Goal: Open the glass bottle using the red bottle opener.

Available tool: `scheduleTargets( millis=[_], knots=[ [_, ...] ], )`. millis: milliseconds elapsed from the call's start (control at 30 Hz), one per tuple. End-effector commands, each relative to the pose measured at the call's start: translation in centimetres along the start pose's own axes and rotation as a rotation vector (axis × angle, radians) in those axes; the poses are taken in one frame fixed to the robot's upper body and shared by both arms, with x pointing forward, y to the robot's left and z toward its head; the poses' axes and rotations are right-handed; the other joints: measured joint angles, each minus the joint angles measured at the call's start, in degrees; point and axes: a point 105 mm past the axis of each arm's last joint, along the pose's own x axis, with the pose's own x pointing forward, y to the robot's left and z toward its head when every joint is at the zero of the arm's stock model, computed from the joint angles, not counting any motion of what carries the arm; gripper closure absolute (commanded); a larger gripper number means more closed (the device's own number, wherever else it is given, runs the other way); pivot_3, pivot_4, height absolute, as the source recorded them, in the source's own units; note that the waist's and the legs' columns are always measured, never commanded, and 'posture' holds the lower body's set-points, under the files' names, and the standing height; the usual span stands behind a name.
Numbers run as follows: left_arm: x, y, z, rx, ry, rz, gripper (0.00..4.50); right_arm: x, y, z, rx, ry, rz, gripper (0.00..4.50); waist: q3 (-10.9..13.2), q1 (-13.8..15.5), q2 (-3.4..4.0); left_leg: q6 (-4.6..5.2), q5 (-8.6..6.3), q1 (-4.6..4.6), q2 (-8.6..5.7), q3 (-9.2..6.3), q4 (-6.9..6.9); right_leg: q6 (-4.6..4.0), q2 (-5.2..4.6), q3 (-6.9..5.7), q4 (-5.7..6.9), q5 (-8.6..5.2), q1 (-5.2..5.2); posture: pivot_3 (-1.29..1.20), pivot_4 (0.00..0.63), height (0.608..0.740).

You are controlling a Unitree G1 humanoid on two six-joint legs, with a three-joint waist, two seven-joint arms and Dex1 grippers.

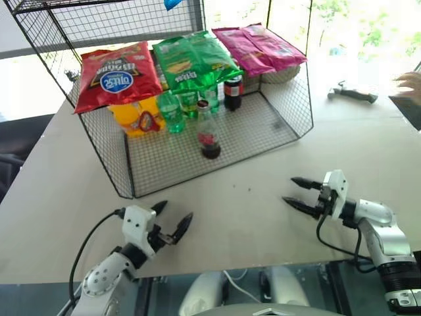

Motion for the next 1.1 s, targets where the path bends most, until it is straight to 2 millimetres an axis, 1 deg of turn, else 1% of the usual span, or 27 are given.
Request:
scheduleTargets(
  millis=[33,767,833,933,1100],
  knots=[
    [0.1,-0.3,0.2,0.017,-0.004,-0.028,0.00,0.0,0.0,1.1,-0.049,-0.027,0.002,1.00,0.01,0.00,-0.01,0.00,0.00,0.00,0.00,0.00,0.00,0.00,0.00,0.00,0.00,0.00,0.00,0.00,0.150,0.735],
    [0.4,0.4,0.7,0.018,-0.035,-0.029,0.00,1.4,0.5,1.6,-0.058,-0.053,0.017,1.00,0.02,-0.01,-0.03,-0.02,0.02,0.01,0.00,0.00,0.06,-0.01,0.00,-0.01,0.04,0.01,0.00,0.00,0.150,0.735],
    [0.4,0.5,0.8,0.020,-0.042,-0.030,0.00,1.7,0.8,2.0,-0.062,-0.071,0.037,1.00,0.02,-0.01,-0.03,-0.03,0.02,0.01,0.00,0.00,0.06,-0.01,0.01,-0.01,0.04,0.01,0.00,0.00,0.150,0.735],
    [0.8,0.6,1.9,0.023,-0.087,-0.030,0.00,2.6,1.6,3.4,-0.075,-0.120,0.074,1.00,0.04,-0.01,-0.03,-0.03,0.02,0.00,0.00,0.00,0.06,-0.01,0.01,-0.01,0.04,0.01,-0.01,0.00,0.150,0.735],
    [2.1,1.6,5.2,0.025,-0.209,0.011,0.00,4.6,2.8,6.9,-0.104,-0.219,0.131,1.00,0.08,-0.01,-0.08,-0.06,0.04,0.01,0.00,-0.01,0.12,-0.01,0.02,-0.03,0.11,0.02,-0.01,0.00,0.150,0.735]
  ],
)
